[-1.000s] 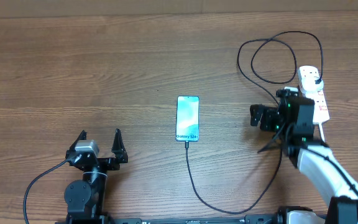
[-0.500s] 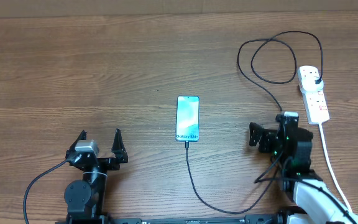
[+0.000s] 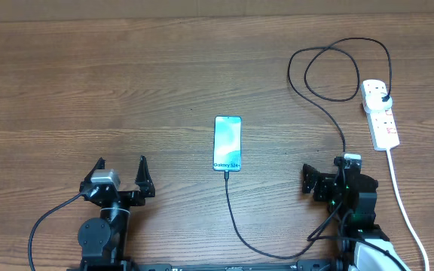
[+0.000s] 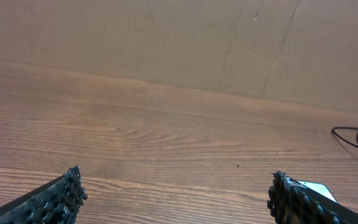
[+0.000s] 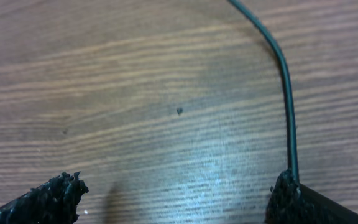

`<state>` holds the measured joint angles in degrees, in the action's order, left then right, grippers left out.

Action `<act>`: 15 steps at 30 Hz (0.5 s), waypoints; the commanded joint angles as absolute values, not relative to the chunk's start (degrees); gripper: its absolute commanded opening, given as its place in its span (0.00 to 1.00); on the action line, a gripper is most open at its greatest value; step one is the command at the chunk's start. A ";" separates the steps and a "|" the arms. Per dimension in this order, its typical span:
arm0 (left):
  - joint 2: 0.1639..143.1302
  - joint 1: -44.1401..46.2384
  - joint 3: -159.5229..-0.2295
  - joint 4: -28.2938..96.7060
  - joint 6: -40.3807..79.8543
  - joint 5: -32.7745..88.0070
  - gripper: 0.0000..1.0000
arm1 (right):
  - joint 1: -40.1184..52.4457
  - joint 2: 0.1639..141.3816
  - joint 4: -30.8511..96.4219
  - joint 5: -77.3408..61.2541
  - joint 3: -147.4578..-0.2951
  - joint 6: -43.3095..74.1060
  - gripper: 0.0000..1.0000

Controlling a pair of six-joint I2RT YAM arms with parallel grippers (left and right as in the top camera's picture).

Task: Plug charger to phone and switch on socket

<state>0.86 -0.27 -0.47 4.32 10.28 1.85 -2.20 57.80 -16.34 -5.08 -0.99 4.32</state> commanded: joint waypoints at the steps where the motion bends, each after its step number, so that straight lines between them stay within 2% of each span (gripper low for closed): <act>1: 0.27 -0.73 -0.27 4.47 9.19 1.45 1.00 | -1.98 54.92 -14.96 -4.54 -0.43 4.43 1.00; 15: 0.27 -0.73 -0.27 4.47 9.19 1.45 1.00 | -1.98 45.15 -8.95 -4.62 -0.43 4.43 1.00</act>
<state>0.86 -0.27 -0.47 4.32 10.28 1.85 -2.20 47.03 -9.10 -5.08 -0.99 4.29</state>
